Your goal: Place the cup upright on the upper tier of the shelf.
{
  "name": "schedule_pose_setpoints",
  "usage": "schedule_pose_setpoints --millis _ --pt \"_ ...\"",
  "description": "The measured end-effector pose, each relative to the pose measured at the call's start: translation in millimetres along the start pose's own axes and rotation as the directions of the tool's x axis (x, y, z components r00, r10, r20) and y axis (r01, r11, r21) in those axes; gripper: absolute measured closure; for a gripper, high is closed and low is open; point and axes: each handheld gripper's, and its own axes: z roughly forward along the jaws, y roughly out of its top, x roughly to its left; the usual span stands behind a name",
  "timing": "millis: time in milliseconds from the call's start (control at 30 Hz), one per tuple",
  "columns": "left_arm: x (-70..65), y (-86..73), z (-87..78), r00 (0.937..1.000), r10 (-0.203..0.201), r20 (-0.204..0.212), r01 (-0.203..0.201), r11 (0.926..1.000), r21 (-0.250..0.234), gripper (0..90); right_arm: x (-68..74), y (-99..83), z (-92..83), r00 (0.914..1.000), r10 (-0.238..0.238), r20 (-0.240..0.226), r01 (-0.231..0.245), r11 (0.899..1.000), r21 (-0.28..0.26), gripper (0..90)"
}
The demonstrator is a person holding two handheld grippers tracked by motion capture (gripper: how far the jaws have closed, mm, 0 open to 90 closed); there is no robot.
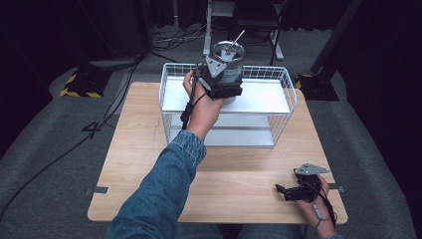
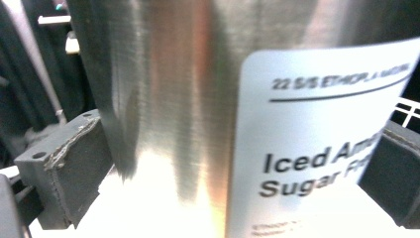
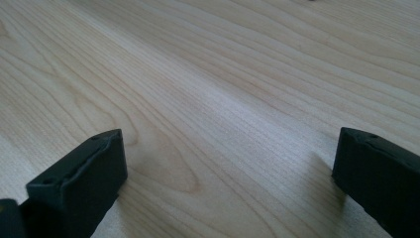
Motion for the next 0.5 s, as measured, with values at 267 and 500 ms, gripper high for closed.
schedule_pose_setpoints --millis 267,500 --pt "5.4 1.4 -11.8 0.9994 0.009 0.035 -0.008 0.9992 -0.04 0.2 -0.1 0.0 0.1 1.0 -0.002 0.0 0.002 1.0 -0.001 0.5" --pt "14.6 1.9 -35.5 0.9975 -0.013 0.069 0.018 0.9967 -0.079 0.3 0.0 0.1 0.0 1.0 0.0 -0.001 0.0 1.0 0.001 0.5"
